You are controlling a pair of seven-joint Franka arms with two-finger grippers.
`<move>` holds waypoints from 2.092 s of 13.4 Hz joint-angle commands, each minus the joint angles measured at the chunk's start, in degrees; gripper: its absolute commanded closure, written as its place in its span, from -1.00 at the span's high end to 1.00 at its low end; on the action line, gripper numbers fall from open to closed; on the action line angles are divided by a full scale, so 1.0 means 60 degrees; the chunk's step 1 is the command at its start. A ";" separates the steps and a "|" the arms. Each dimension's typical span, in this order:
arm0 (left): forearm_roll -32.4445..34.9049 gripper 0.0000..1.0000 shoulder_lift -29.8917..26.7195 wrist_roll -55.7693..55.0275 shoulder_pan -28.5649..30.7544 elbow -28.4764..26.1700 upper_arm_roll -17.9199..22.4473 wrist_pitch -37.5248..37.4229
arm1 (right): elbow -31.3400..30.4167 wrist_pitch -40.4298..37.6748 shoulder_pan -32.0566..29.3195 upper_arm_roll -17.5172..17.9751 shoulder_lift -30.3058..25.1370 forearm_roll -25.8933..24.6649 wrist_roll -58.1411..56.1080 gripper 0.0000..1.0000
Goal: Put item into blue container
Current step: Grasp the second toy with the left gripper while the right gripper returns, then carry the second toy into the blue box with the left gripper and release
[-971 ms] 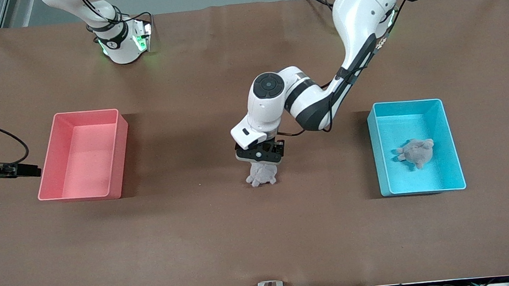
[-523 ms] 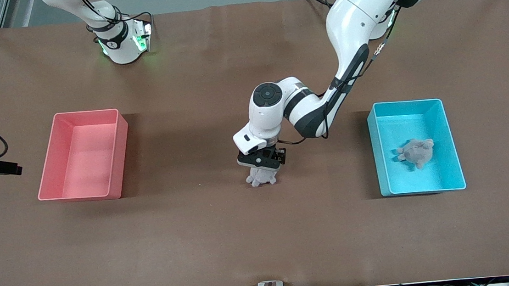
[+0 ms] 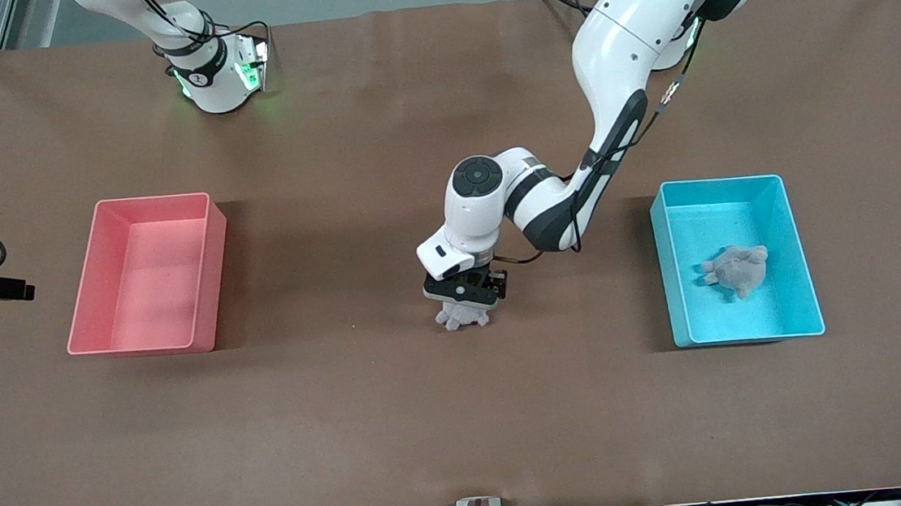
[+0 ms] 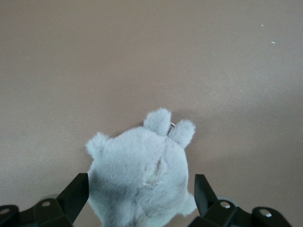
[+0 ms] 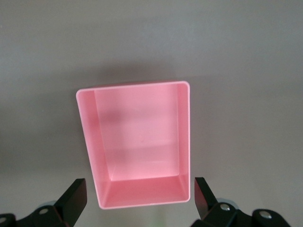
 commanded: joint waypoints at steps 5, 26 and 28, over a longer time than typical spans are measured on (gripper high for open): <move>0.0203 0.57 0.0399 0.0064 -0.0110 0.0240 0.0227 0.0243 | -0.1085 0.0137 0.0075 0.0135 -0.1404 0.0008 -0.0018 1.00; -0.2580 -0.58 -0.5075 0.3283 0.3693 -0.2758 -0.1178 -0.5045 | -0.3680 0.1017 -0.0702 0.1747 -0.4234 -0.0827 0.0012 1.00; -0.2595 -0.58 -0.5780 0.4307 0.4617 -0.3682 -0.1311 -0.5045 | -0.3681 0.0929 -0.0688 0.1747 -0.4351 -0.0827 0.0012 1.00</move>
